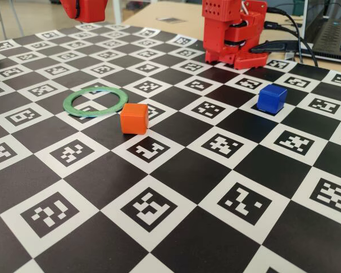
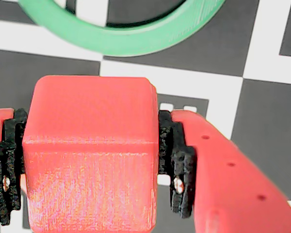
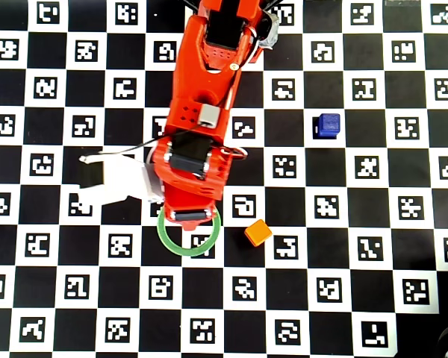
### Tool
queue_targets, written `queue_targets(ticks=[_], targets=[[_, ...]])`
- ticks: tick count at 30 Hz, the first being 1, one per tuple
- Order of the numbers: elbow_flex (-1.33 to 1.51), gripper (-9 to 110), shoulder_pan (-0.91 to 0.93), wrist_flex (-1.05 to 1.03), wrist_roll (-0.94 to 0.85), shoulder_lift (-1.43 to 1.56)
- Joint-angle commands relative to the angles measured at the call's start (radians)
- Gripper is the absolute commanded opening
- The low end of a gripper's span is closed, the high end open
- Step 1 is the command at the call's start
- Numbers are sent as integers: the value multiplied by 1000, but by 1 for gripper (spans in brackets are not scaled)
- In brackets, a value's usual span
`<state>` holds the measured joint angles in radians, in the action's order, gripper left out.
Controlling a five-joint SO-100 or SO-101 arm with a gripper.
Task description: Grab the red cube then put it in the green circle then put the blue cube on top and finally the orange cube on top
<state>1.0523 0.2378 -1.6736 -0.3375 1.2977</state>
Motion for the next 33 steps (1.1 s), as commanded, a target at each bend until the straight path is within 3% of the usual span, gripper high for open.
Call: queue_targets(ticks=[1,20,33], targets=[[44,6,-6,83,-3,31],[359,5,41,407,150,-3],[454,5,28,528,141,-32]])
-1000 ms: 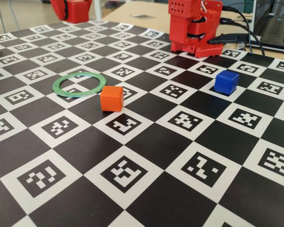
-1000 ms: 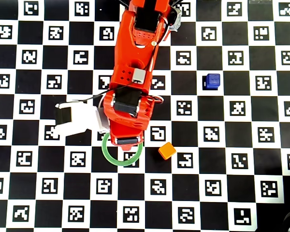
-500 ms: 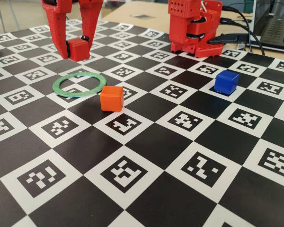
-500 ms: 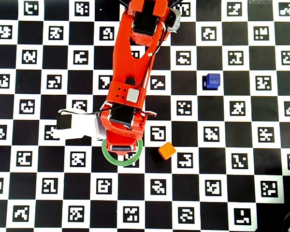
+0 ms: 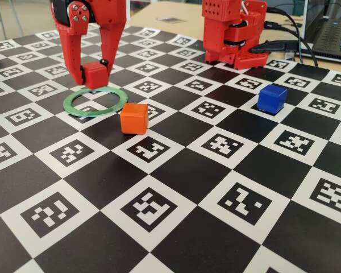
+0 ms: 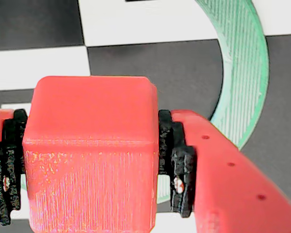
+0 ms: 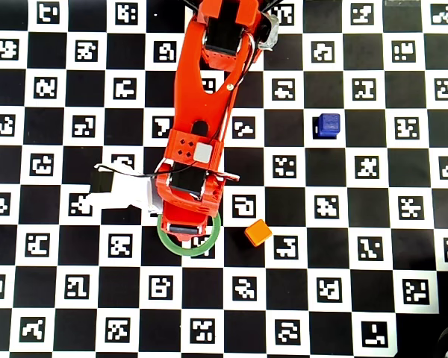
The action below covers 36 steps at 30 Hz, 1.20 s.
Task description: Grab the red cube then put it in the green circle then put the blue cube on top and finally the orange cube on top
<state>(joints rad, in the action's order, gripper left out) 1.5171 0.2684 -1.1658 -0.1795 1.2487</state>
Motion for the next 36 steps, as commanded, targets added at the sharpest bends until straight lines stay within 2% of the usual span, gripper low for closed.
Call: queue_targets(ticks=[1,30,32,36], targets=[[-8,5,-5,25,-20,14],[-25,5,2,67,-75,-51],[-25,8,5,67,-64,-51],[-15,21,11,72,-55,-43]])
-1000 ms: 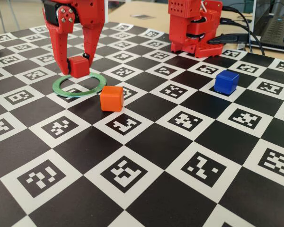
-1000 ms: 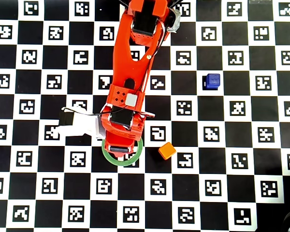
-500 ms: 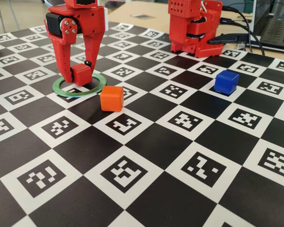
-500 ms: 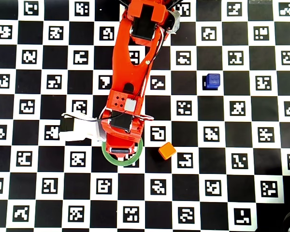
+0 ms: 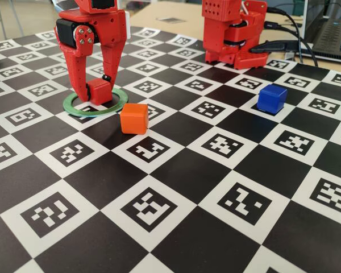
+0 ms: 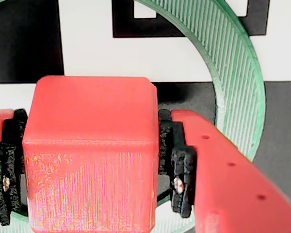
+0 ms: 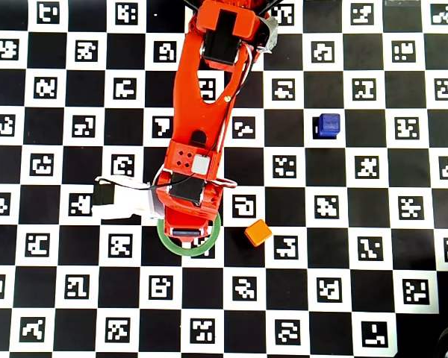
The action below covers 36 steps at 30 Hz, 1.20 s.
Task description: Grab the red cube then put it in the green circle then put the blue cube on top and finally the orange cube on top
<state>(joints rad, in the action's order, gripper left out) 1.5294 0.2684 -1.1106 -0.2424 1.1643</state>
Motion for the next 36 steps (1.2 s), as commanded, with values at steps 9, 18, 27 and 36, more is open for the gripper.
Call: queue_targets(ticks=[9,18,27,36], targets=[[2,36,32,23,12,94],[-14,40,32,-94,9,265],[-77,40,-15,-397,51,520],[-38,40,-146,-586,311,666]])
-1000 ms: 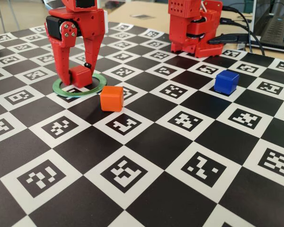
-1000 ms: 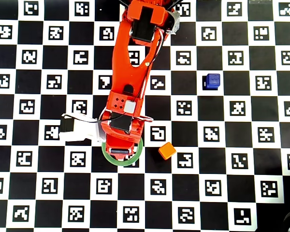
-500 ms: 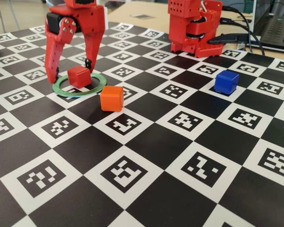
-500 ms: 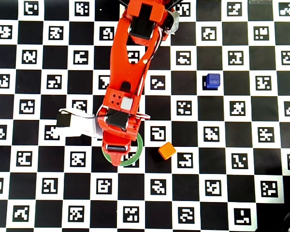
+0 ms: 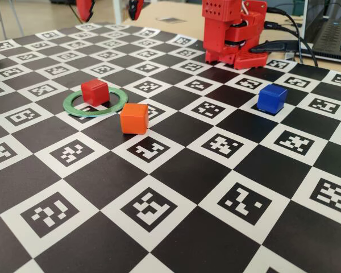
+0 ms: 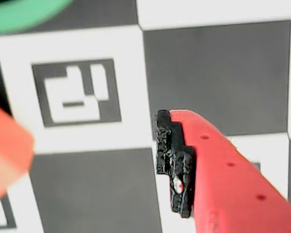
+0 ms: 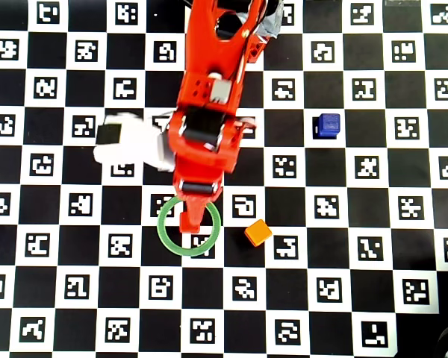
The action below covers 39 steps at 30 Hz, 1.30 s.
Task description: Grab the red cube then put it in the green circle then put the blue cube on top and finally the orange cube on top
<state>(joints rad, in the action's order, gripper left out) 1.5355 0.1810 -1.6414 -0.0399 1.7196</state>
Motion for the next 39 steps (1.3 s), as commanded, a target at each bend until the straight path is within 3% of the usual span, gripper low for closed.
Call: queue_targets(ticks=[1,10,26,39], targets=[[-43,40,-84,-69,144,123],[67,39,-370,-18,411,261],[279,38,-864,175,681,276],[370,39,-1035,293,894,264]])
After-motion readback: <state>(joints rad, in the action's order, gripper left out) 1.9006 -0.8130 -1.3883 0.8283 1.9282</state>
